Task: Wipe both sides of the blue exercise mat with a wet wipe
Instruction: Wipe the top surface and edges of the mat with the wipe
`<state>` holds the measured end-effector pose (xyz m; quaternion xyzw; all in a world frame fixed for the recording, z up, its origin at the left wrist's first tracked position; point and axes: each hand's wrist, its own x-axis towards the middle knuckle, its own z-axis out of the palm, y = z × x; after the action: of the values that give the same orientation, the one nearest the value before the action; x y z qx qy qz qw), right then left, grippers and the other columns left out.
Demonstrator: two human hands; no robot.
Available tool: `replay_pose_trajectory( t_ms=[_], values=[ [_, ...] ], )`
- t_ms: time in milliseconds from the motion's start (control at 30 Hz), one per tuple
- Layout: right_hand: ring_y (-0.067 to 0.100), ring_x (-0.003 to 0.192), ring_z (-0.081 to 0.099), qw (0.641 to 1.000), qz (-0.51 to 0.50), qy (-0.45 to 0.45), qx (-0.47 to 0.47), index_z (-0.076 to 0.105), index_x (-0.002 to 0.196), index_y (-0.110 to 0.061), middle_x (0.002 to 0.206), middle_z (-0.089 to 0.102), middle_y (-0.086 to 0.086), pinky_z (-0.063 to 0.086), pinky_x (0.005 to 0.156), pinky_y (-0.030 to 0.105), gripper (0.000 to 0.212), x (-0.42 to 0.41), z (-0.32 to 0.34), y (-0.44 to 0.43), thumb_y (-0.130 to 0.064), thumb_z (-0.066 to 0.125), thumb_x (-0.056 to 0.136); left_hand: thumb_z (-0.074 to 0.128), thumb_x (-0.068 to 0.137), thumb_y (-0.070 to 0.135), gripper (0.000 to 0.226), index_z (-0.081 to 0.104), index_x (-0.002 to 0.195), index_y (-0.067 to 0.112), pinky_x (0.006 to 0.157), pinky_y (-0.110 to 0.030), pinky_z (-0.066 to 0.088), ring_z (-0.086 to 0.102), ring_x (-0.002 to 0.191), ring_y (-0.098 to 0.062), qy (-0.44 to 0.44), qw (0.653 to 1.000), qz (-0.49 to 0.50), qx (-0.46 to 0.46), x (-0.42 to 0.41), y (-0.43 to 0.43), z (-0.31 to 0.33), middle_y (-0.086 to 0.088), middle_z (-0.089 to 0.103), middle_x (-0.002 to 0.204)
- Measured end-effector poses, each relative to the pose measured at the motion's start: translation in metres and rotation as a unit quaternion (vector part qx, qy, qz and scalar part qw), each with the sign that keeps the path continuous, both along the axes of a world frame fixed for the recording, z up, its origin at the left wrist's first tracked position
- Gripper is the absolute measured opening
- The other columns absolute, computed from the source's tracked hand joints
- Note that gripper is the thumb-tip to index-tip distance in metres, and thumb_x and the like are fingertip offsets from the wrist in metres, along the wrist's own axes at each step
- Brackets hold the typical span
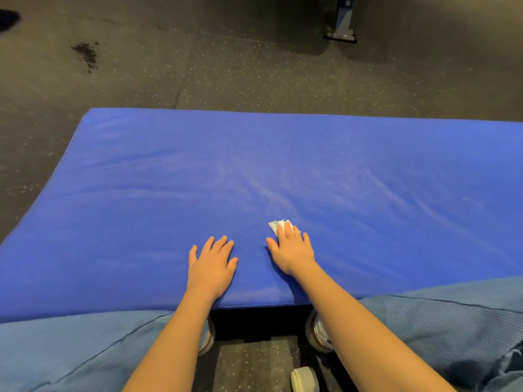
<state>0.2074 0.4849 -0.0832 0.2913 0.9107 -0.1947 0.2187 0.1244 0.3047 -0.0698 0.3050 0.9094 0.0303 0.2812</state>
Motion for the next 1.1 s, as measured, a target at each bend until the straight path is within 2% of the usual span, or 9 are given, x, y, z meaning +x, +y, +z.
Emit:
replay_pose_trajectory(
  t_ms=[133, 200, 267, 367, 500, 600, 767, 933, 1100],
  values=[
    [0.016, 0.145, 0.009, 0.988, 0.137, 0.045, -0.058, 0.016, 0.151, -0.022, 0.159, 0.008, -0.001, 0.006, 0.116, 0.039, 0.067, 0.005, 0.008, -0.027, -0.056, 0.018, 0.093, 0.032, 0.101, 0.04, 0.042, 0.043, 0.138, 0.024, 0.11, -0.039, 0.017, 0.027, 0.139, -0.015, 0.045, 0.998, 0.007, 0.043, -0.014, 0.014, -0.001, 0.006, 0.038, 0.148],
    [0.014, 0.145, 0.008, 0.988, 0.151, 0.026, -0.028, 0.014, 0.151, -0.022, 0.16, 0.005, -0.003, 0.003, 0.117, 0.04, 0.058, 0.005, 0.001, -0.009, -0.047, 0.024, 0.1, 0.033, 0.103, 0.039, 0.049, 0.03, 0.149, 0.022, 0.116, -0.042, 0.009, 0.013, 0.147, -0.017, 0.024, 0.999, 0.004, 0.03, -0.021, 0.02, -0.006, 0.004, 0.022, 0.158],
    [0.015, 0.144, 0.01, 0.996, 0.084, 0.006, 0.008, 0.013, 0.151, -0.023, 0.159, 0.006, -0.001, 0.003, 0.117, 0.042, 0.056, -0.003, -0.007, 0.016, -0.043, 0.024, 0.1, 0.027, 0.105, 0.04, 0.053, 0.018, 0.154, 0.024, 0.119, -0.046, 0.002, 0.001, 0.15, -0.018, 0.003, 1.0, -0.001, 0.005, -0.023, 0.022, -0.011, 0.007, 0.008, 0.162],
    [0.019, 0.145, 0.009, 0.999, -0.019, -0.028, 0.025, 0.012, 0.151, -0.021, 0.159, 0.005, 0.002, 0.004, 0.117, 0.042, 0.056, -0.013, -0.021, 0.035, -0.044, 0.021, 0.101, 0.022, 0.105, 0.041, 0.053, 0.014, 0.155, 0.025, 0.12, -0.047, -0.002, -0.003, 0.15, -0.017, 0.004, 1.0, -0.003, 0.006, -0.019, 0.02, -0.016, 0.008, 0.004, 0.163],
    [0.019, 0.146, 0.006, 0.993, 0.093, 0.058, -0.05, 0.014, 0.151, -0.022, 0.159, 0.005, -0.001, 0.006, 0.117, 0.039, 0.057, -0.009, -0.013, 0.006, -0.043, 0.028, 0.1, 0.022, 0.105, 0.042, 0.054, 0.014, 0.155, 0.026, 0.12, -0.047, -0.002, -0.003, 0.15, -0.017, 0.022, 1.0, -0.005, 0.002, -0.018, 0.02, -0.02, 0.009, 0.004, 0.163],
    [0.012, 0.145, 0.007, 0.987, 0.155, 0.043, -0.022, 0.011, 0.152, -0.026, 0.16, 0.004, -0.005, 0.006, 0.117, 0.041, 0.054, -0.008, -0.02, 0.03, -0.039, 0.026, 0.102, 0.02, 0.105, 0.043, 0.054, 0.013, 0.155, 0.026, 0.12, -0.047, -0.002, -0.004, 0.15, -0.017, 0.025, 1.0, -0.007, -0.004, -0.017, 0.019, -0.023, 0.009, 0.004, 0.163],
    [0.017, 0.144, 0.011, 1.0, 0.0, 0.003, 0.025, 0.018, 0.15, -0.022, 0.159, 0.008, 0.001, 0.007, 0.115, 0.044, 0.054, -0.043, -0.036, 0.054, -0.042, 0.024, 0.1, 0.004, 0.095, 0.047, 0.063, 0.013, 0.155, 0.028, 0.119, -0.046, -0.004, -0.004, 0.15, -0.016, 0.02, 1.0, -0.006, -0.013, -0.017, 0.019, -0.023, 0.01, 0.004, 0.163],
    [0.014, 0.145, 0.009, 0.972, 0.225, 0.067, -0.03, 0.017, 0.151, -0.026, 0.159, 0.008, -0.004, 0.008, 0.116, 0.042, 0.059, -0.04, -0.028, 0.024, -0.049, 0.017, 0.096, 0.006, 0.099, 0.046, 0.059, 0.013, 0.155, 0.028, 0.119, -0.046, -0.002, -0.003, 0.15, -0.015, 0.032, 0.999, -0.012, -0.022, -0.019, 0.02, -0.023, 0.011, 0.005, 0.162],
    [0.02, 0.145, 0.01, 0.998, 0.009, -0.003, 0.061, 0.017, 0.15, -0.022, 0.159, 0.007, 0.002, 0.008, 0.116, 0.047, 0.055, -0.06, -0.044, 0.066, -0.043, 0.024, 0.1, 0.005, 0.092, 0.048, 0.066, 0.015, 0.155, 0.028, 0.119, -0.045, -0.004, -0.004, 0.15, -0.015, 0.014, 1.0, 0.0, -0.007, -0.018, 0.02, -0.02, 0.011, 0.005, 0.162]
  ],
)
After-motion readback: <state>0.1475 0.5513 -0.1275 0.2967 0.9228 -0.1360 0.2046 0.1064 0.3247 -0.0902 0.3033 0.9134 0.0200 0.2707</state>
